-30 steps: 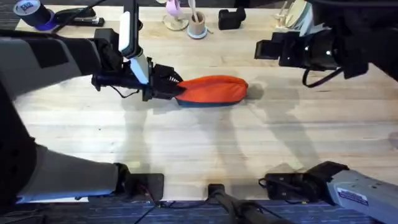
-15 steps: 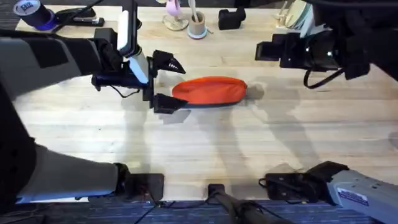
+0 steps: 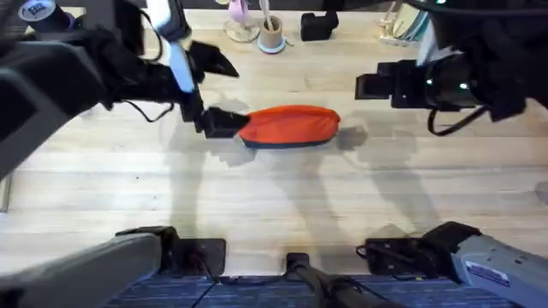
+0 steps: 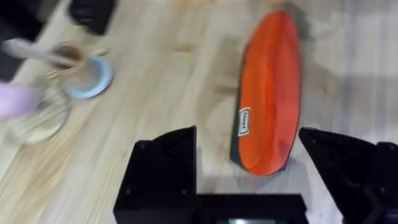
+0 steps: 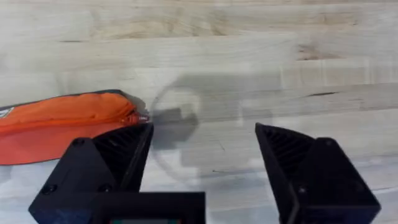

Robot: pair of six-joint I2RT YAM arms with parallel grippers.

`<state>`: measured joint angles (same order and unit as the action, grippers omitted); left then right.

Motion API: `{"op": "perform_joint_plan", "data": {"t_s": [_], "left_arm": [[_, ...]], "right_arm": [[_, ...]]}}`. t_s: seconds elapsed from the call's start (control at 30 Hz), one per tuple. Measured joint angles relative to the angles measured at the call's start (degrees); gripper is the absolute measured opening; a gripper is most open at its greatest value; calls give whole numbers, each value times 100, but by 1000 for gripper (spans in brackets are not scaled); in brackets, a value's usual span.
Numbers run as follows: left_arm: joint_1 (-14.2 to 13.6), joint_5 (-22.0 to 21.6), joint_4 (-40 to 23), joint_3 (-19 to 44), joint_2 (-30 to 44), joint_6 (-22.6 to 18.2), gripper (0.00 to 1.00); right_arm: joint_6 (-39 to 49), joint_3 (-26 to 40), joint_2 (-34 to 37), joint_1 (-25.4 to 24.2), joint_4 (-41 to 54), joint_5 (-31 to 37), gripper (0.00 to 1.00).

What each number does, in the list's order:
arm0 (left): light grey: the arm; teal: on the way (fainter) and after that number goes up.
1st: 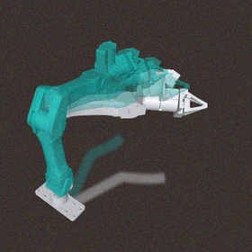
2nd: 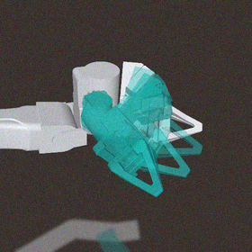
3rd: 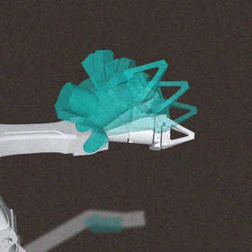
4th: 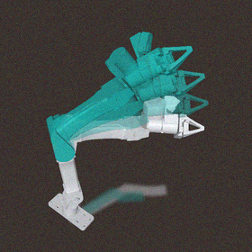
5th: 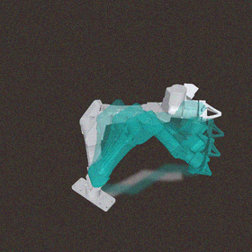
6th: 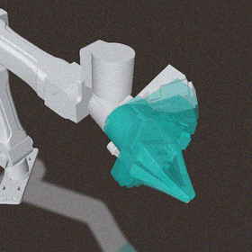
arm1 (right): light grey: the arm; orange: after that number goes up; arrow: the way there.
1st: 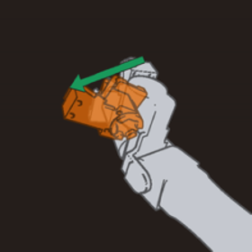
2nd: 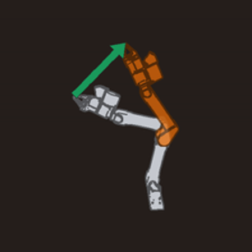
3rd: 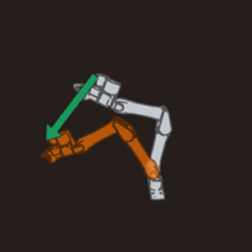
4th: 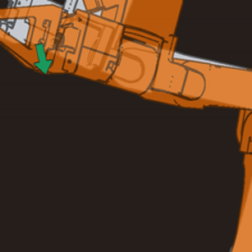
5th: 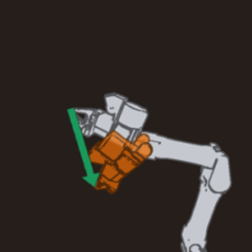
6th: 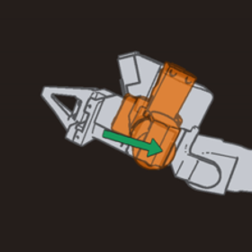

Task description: Unzip the bag, pick up the pens from the table one at a time and place them inside, then zip the bag closed.

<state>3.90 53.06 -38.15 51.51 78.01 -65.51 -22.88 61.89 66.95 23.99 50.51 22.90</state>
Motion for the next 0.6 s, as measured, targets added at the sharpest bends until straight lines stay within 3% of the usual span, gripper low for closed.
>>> {"op": "perform_joint_plan", "data": {"t_s": [0.2,0.23,0.47,0.6], "left_arm": [[0,-812,-340,157,-971,1559,994],[0,-1189,-589,218,-1359,2319,993],[0,-2280,-1362,645,-1976,4641,994],[0,-2555,-1798,895,-2034,5373,994]], "right_arm": [[0,2,-503,0,113,0,997],[0,2,-745,0,161,0,997],[3,2,-1149,0,355,-319,997],[3,2,-1226,0,449,-508,997]]}}
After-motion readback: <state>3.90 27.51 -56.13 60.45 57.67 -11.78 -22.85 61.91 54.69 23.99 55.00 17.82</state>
